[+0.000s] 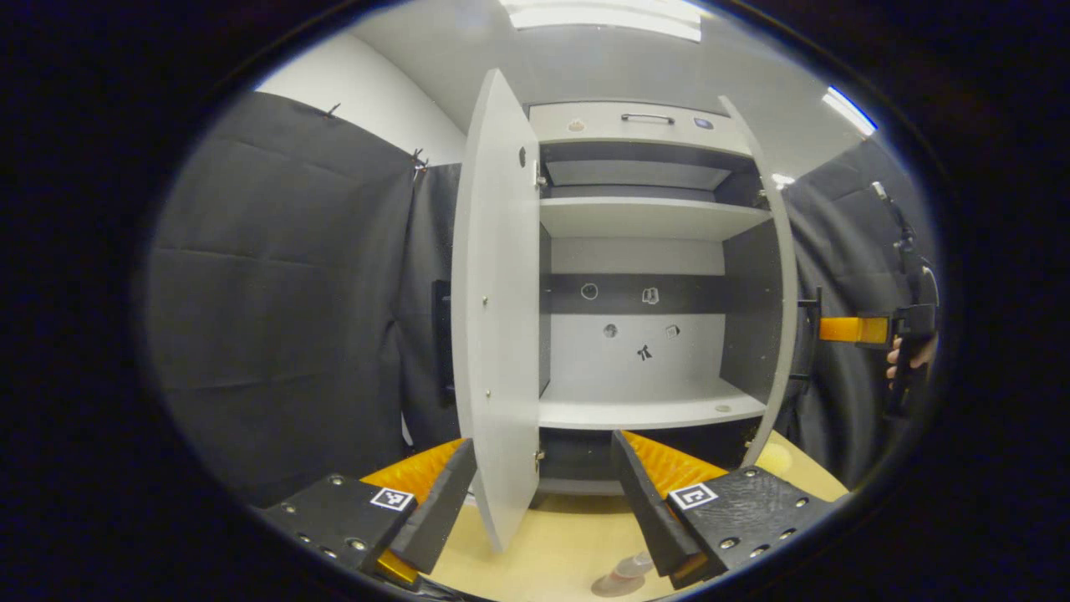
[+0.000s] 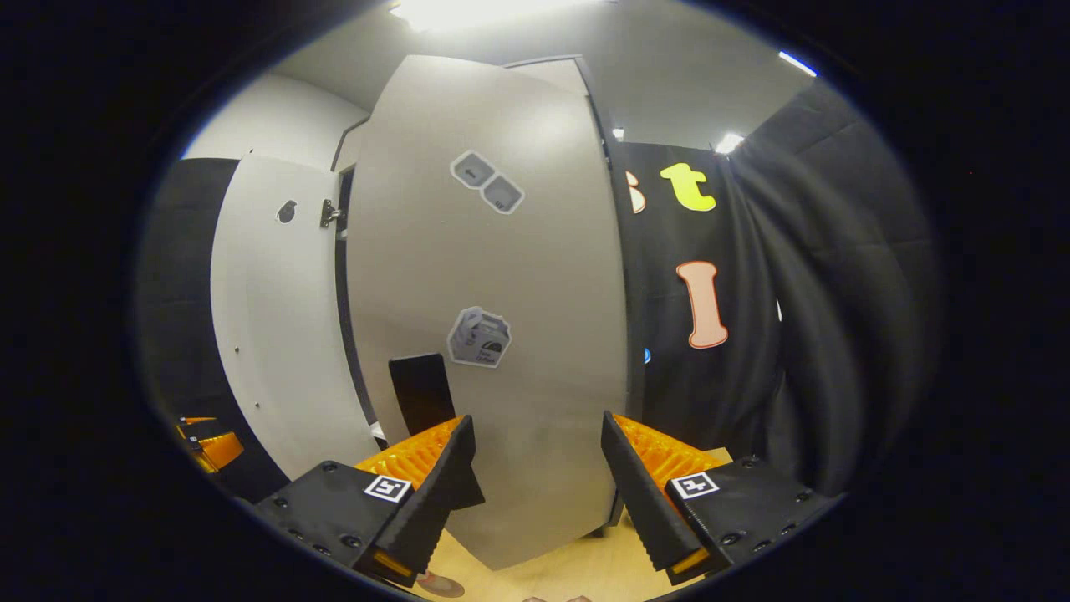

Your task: Grasp the bottle in the cabinet with the left hand and place it on the coaster, then close the right door with the right hand and the left door with the left hand.

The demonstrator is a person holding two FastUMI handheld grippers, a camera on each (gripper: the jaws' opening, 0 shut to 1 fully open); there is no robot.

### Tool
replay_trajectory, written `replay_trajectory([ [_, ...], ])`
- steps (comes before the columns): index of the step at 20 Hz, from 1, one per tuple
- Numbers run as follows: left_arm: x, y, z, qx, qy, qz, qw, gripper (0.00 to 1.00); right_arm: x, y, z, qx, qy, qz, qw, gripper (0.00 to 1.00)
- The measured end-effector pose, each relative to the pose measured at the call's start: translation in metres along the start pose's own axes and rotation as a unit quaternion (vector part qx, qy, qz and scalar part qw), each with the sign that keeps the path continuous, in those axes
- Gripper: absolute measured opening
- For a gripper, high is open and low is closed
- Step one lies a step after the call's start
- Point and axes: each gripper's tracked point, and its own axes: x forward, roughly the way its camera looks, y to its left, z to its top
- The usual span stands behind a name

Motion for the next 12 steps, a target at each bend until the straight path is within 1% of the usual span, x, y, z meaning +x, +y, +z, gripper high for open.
replay_trajectory([
  [2, -0.004, 0.014, 0.002, -0.004, -0.006, 0.004, 1.000, 0.89, -0.001, 0.012, 0.007, -0.008, -0.019, -0.010, 1.000, 0.97],
  [3, -0.007, 0.025, 0.003, -0.008, -0.010, 0.014, 1.000, 1.00, -0.003, 0.017, 0.008, -0.004, -0.028, -0.012, 1.000, 0.97],
  [4, -0.011, 0.039, 0.000, -0.014, -0.011, 0.024, 1.000, 1.00, -0.006, 0.017, 0.009, 0.005, -0.034, -0.016, 0.999, 0.97],
  [5, -0.012, 0.054, -0.003, -0.023, -0.011, 0.033, 0.999, 0.94, -0.011, 0.015, 0.008, 0.015, -0.039, -0.024, 0.999, 0.97],
  [9, -0.011, 0.115, -0.012, -0.068, -0.008, 0.068, 0.995, 0.94, -0.021, -0.006, 0.001, 0.061, -0.054, -0.069, 0.994, 0.97],
  [12, -0.009, 0.160, -0.015, -0.086, -0.013, 0.089, 0.992, 0.94, -0.022, -0.010, -0.011, 0.082, -0.038, -0.085, 0.992, 0.96],
])
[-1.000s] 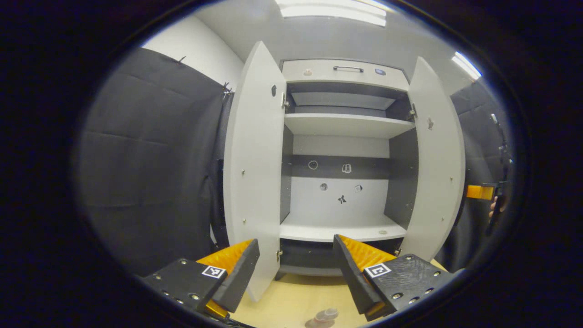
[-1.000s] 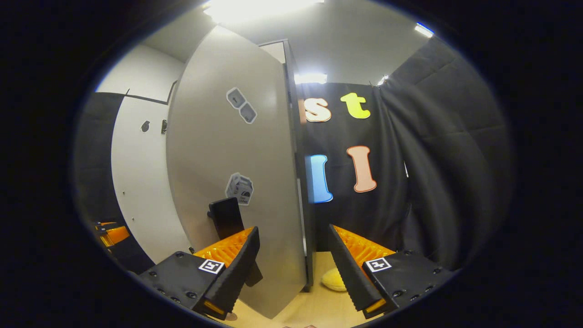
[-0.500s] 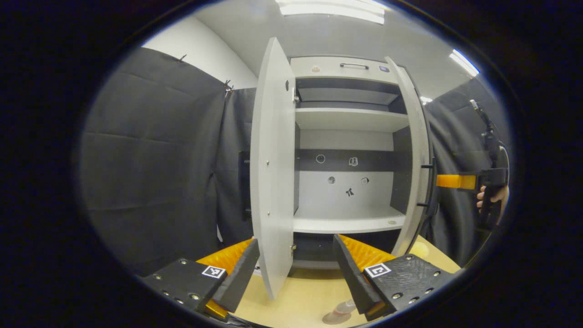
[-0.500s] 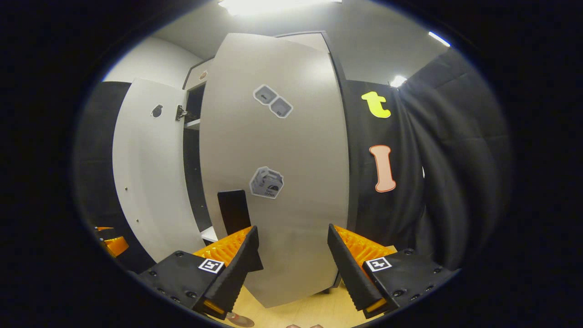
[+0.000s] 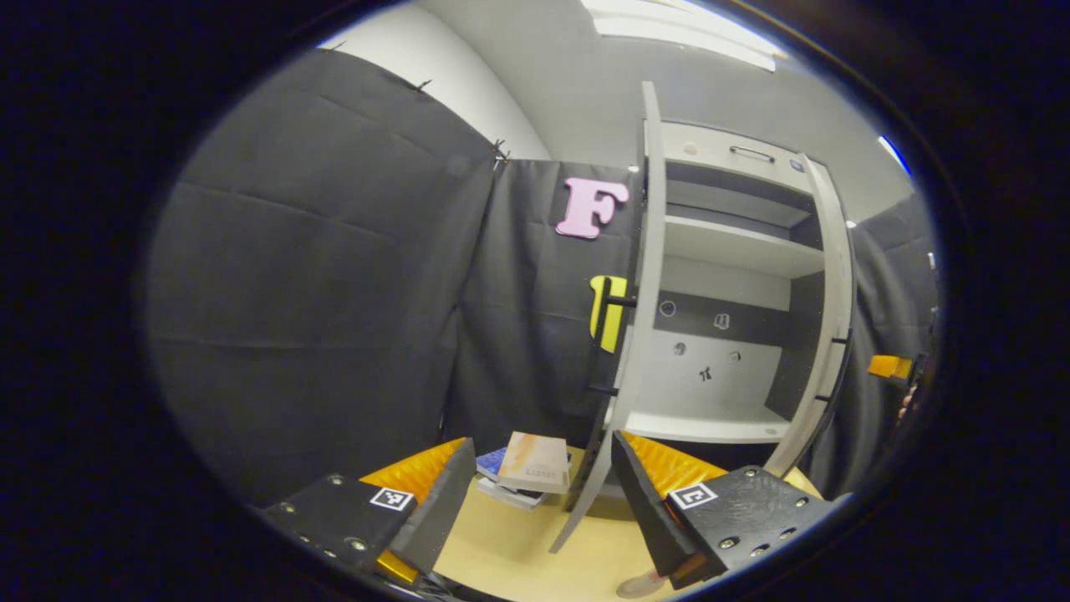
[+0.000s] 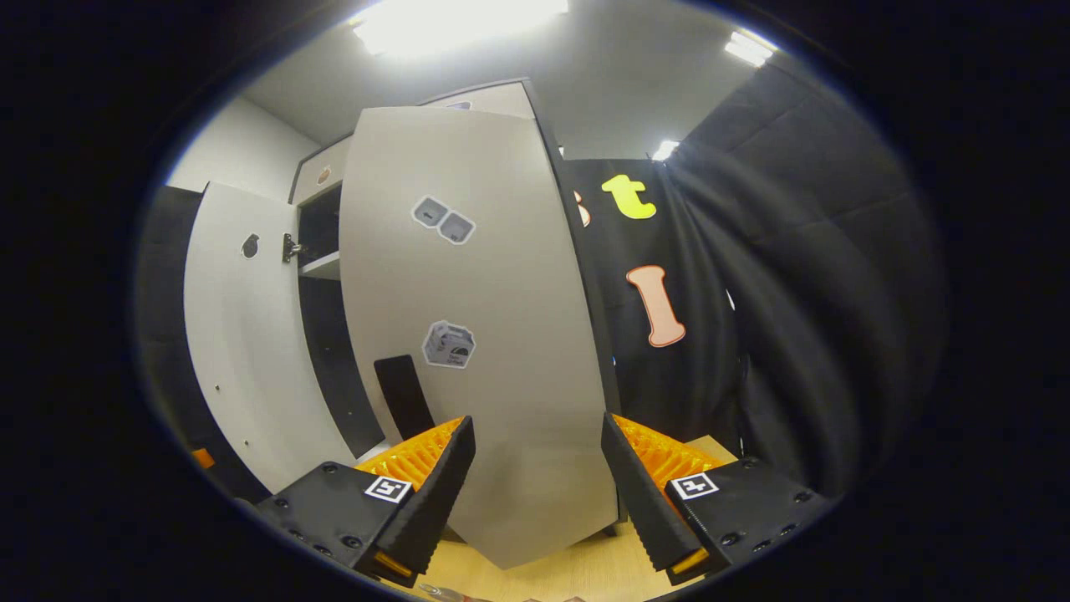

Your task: Grasp the bottle in the cabinet with the left hand and place it on the coaster, then close the right door with the right hand and the left door with the left hand.

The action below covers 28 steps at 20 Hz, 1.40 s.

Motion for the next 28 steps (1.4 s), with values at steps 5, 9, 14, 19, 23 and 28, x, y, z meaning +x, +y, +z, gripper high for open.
replay_trajectory([
  [5, 0.036, 0.044, 0.021, 0.007, -0.016, 0.013, 1.000, 1.00, -0.004, 0.001, -0.004, 0.003, 0.001, -0.016, 1.000, 0.97],
  [9, 0.072, 0.039, 0.045, 0.008, -0.036, -0.036, 0.999, 0.94, -0.012, 0.002, -0.008, -0.003, -0.003, -0.032, 0.999, 0.97],
  [14, 0.129, 0.015, 0.065, 0.034, -0.042, -0.113, 0.992, 0.94, -0.025, 0.000, -0.016, 0.008, -0.002, -0.055, 0.998, 0.97],
  [19, 0.174, -0.014, 0.064, 0.037, -0.036, -0.156, 0.986, 0.95, -0.038, -0.012, -0.023, 0.003, -0.003, -0.095, 0.995, 0.97],
  [23, 0.193, -0.037, 0.064, 0.106, -0.026, -0.189, 0.976, 0.94, -0.042, -0.022, -0.029, 0.015, 0.007, -0.122, 0.992, 0.97],
  [28, 0.191, -0.046, 0.065, 0.137, -0.022, -0.209, 0.968, 0.93, -0.044, -0.038, -0.030, 0.024, 0.007, -0.145, 0.989, 0.97],
])
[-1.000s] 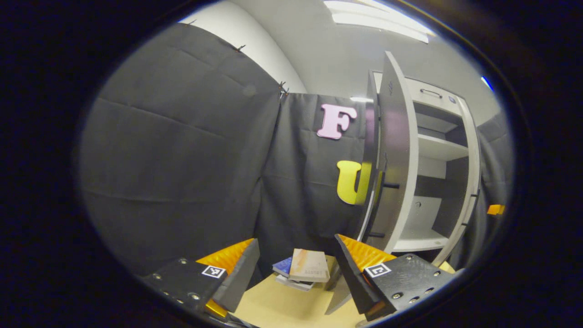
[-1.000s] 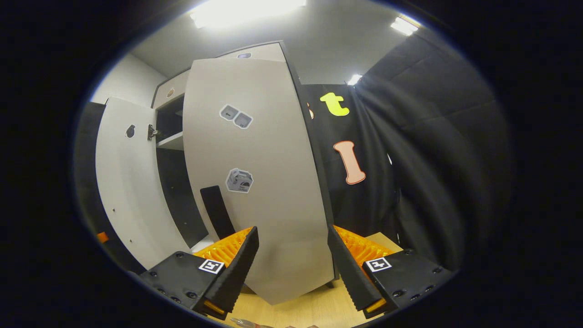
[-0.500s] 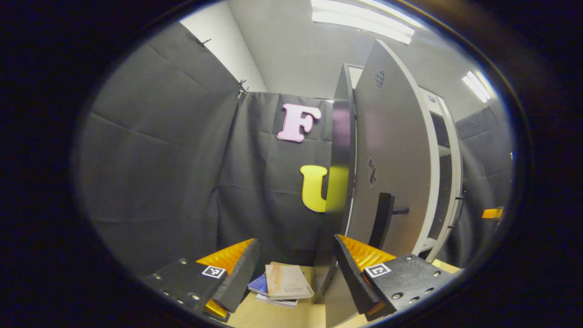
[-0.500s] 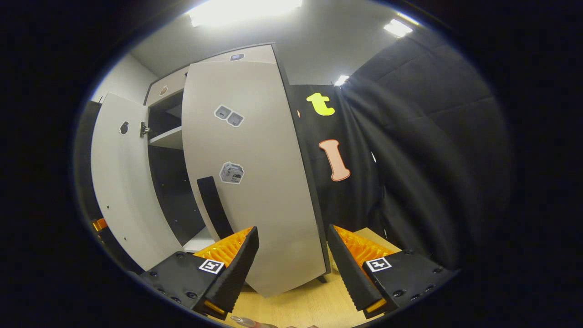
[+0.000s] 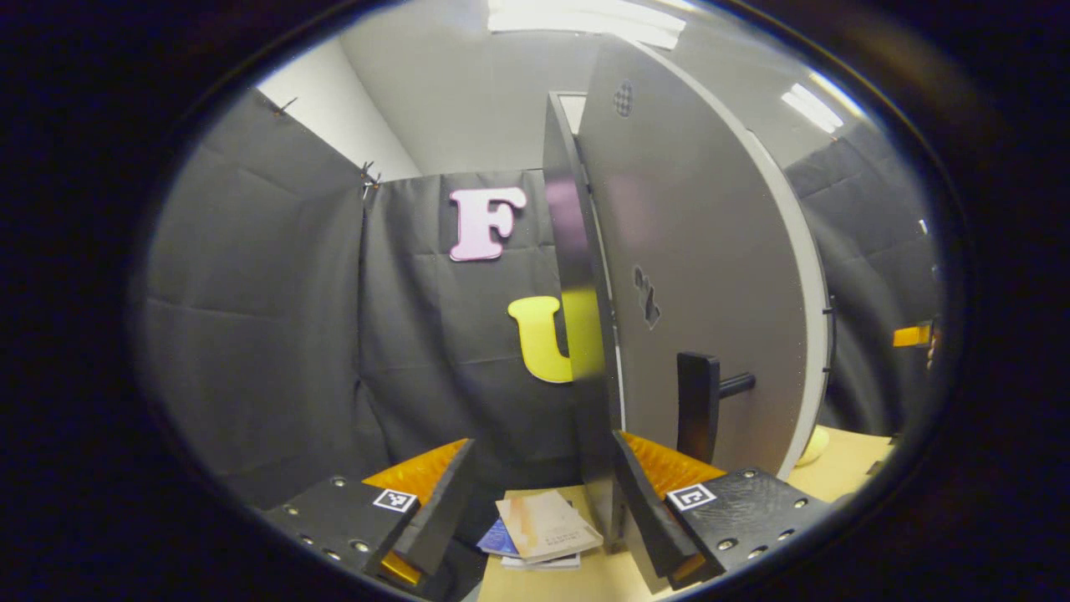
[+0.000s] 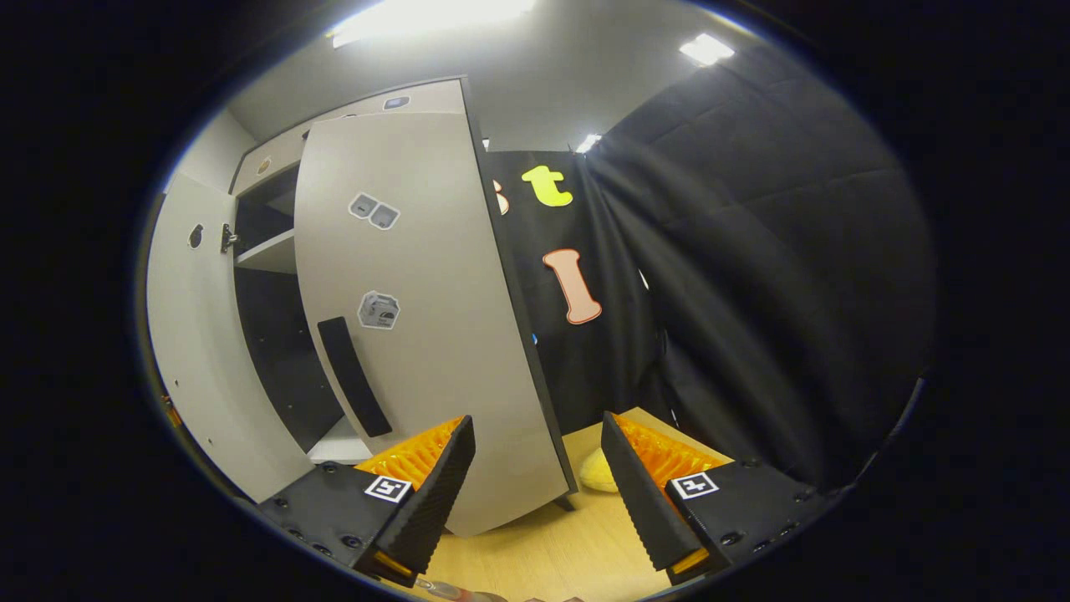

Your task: Grasp the bottle in the cabinet with the left hand and place it on the coaster, then close the right door with the right hand and the left door with the left hand.

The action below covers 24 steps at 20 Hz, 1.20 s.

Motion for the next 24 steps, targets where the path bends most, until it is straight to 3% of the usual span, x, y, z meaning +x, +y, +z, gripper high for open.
replay_trajectory([
  [1, 0.002, -0.002, -0.002, -0.013, 0.003, -0.003, 1.000, 0.99, 0.002, -0.001, -0.001, 0.002, 0.003, 0.000, 1.000, 0.97],
  [2, 0.002, -0.004, -0.003, -0.027, 0.005, -0.007, 1.000, 0.92, 0.004, -0.002, -0.002, 0.002, 0.007, 0.001, 1.000, 0.97],
  [8, 0.005, -0.046, 0.000, -0.046, 0.024, -0.016, 0.999, 0.96, 0.019, -0.016, -0.006, -0.009, 0.021, 0.007, 1.000, 0.97],
  [9, 0.004, -0.059, 0.001, -0.045, 0.024, -0.016, 0.999, 0.92, 0.023, -0.018, -0.006, -0.007, 0.024, 0.009, 1.000, 0.97],
  [10, 0.006, -0.069, 0.003, -0.044, 0.024, -0.016, 0.999, 0.97, 0.027, -0.019, -0.006, -0.004, 0.027, 0.011, 1.000, 0.97],
  [17, 0.014, -0.121, 0.009, -0.038, 0.011, 0.024, 0.999, 0.96, 0.039, -0.041, -0.001, 0.002, 0.033, 0.018, 0.999, 0.97],
  [18, 0.017, -0.127, 0.007, -0.040, 0.012, 0.023, 0.999, 0.87, 0.040, -0.045, -0.001, 0.003, 0.034, 0.017, 0.999, 0.97],
  [19, 0.021, -0.134, 0.009, -0.040, 0.012, 0.022, 0.999, 0.96, 0.040, -0.048, -0.002, 0.006, 0.035, 0.016, 0.999, 0.97],
  [24, 0.035, -0.186, 0.009, -0.053, 0.014, -0.016, 0.998, 0.97, 0.036, -0.070, -0.003, 0.018, 0.043, 0.005, 0.999, 0.97],
])
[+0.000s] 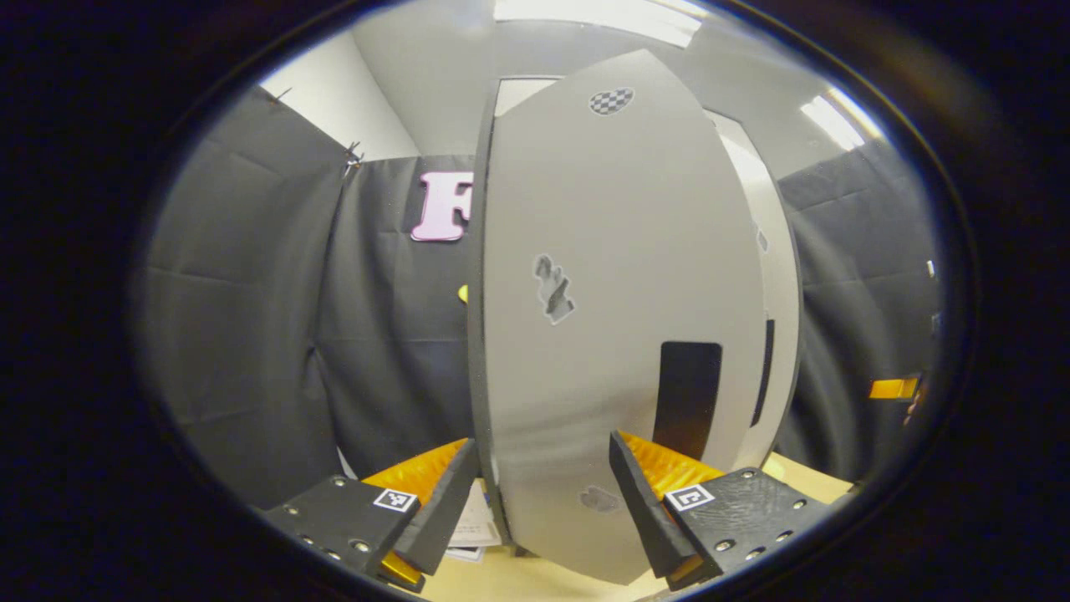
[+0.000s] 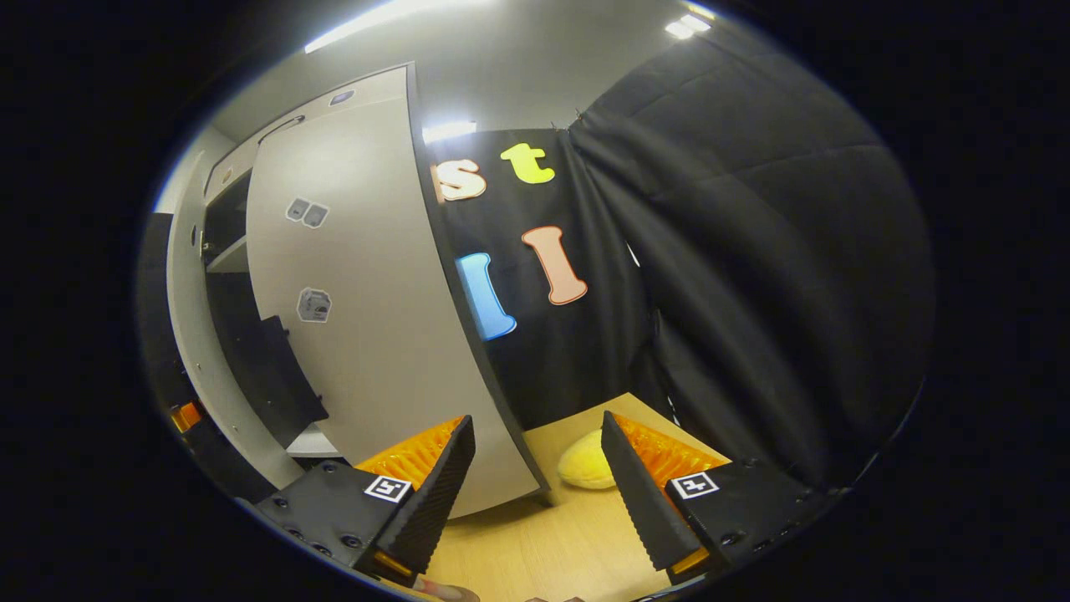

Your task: Grasp the bottle in the cabinet with the left hand and place it on the coaster, then close the right door with the right hand and the left door with the left hand.

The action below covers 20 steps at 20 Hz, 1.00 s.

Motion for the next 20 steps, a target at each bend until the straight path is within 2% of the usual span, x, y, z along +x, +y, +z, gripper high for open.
replay_trajectory([
  [7, -0.022, 0.005, 0.016, -0.029, -0.023, 0.007, 0.999, 0.97, -0.004, -0.024, -0.001, 0.007, 0.007, -0.020, 1.000, 0.97],
  [10, -0.043, 0.010, 0.022, -0.040, -0.041, 0.014, 0.998, 0.97, -0.002, -0.012, -0.003, 0.006, 0.015, -0.002, 1.000, 0.97],
  [11, -0.049, 0.012, 0.024, -0.046, -0.050, 0.014, 0.998, 0.92, 0.001, -0.008, -0.002, -0.002, 0.014, 0.002, 1.000, 0.97],
  [14, -0.069, 0.015, 0.039, -0.046, -0.078, 0.015, 0.996, 0.92, 0.007, 0.004, 0.002, -0.034, 0.015, 0.004, 0.999, 0.97],
  [15, -0.075, 0.016, 0.043, -0.042, -0.085, 0.016, 0.995, 0.87, 0.009, 0.010, 0.004, -0.038, 0.014, 0.011, 0.999, 0.97],
  [20, -0.105, 0.030, 0.045, -0.025, -0.094, 0.048, 0.994, 0.97, 0.012, 0.040, 0.027, -0.038, -0.023, 0.037, 0.998, 0.97],
])
